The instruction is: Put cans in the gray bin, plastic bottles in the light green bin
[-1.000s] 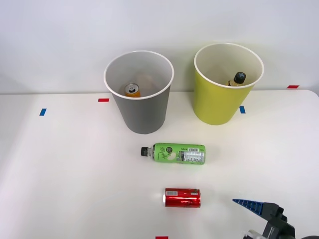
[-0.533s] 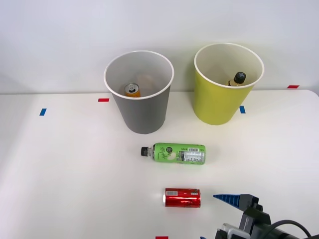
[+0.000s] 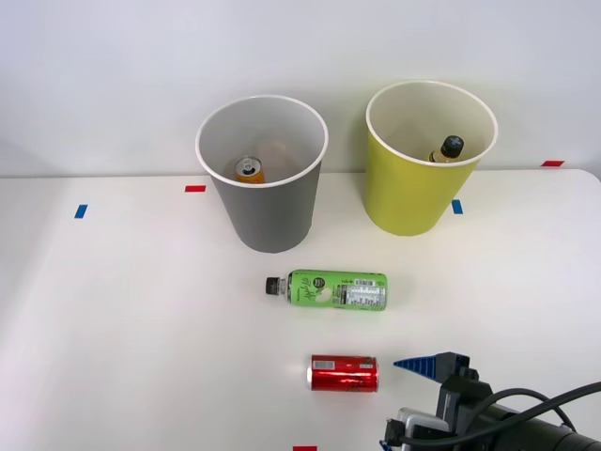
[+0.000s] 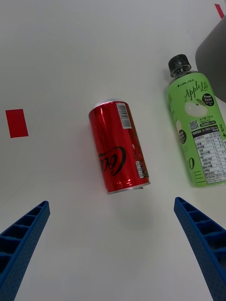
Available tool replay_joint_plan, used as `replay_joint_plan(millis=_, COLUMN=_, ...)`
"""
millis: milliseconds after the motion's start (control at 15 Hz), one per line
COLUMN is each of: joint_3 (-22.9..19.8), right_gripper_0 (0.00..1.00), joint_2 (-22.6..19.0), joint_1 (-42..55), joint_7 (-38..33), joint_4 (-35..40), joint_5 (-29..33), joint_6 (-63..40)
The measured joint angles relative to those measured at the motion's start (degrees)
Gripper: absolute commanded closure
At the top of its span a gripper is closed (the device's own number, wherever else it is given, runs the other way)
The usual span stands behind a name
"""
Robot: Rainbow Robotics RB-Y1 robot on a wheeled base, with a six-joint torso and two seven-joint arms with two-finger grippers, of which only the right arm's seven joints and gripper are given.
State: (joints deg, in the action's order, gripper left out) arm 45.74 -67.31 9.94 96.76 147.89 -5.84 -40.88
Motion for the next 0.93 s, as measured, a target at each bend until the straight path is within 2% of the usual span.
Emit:
replay_joint_plan(millis=267, joint_3=5.44, right_gripper_0=0.08, joint_2=2.32, joint_1=-8.26, joint_7=-0.36, joint_4=-0.08, joint_5=-0.29, joint_6=-4.73)
replay_joint_plan(millis=667, joint_3=8.0, right_gripper_0=0.08, joint_2=4.59, joint_1=-16.87, joint_7=0.87, joint_4=-0.06, joint_5=-8.05, joint_6=-13.25)
replay_joint_plan(millis=933, joint_3=8.42, right_gripper_0=0.08, joint_2=9.76, joint_1=-20.96, joint_7=1.3, joint_4=-0.36, joint_5=-12.11, joint_6=-21.0)
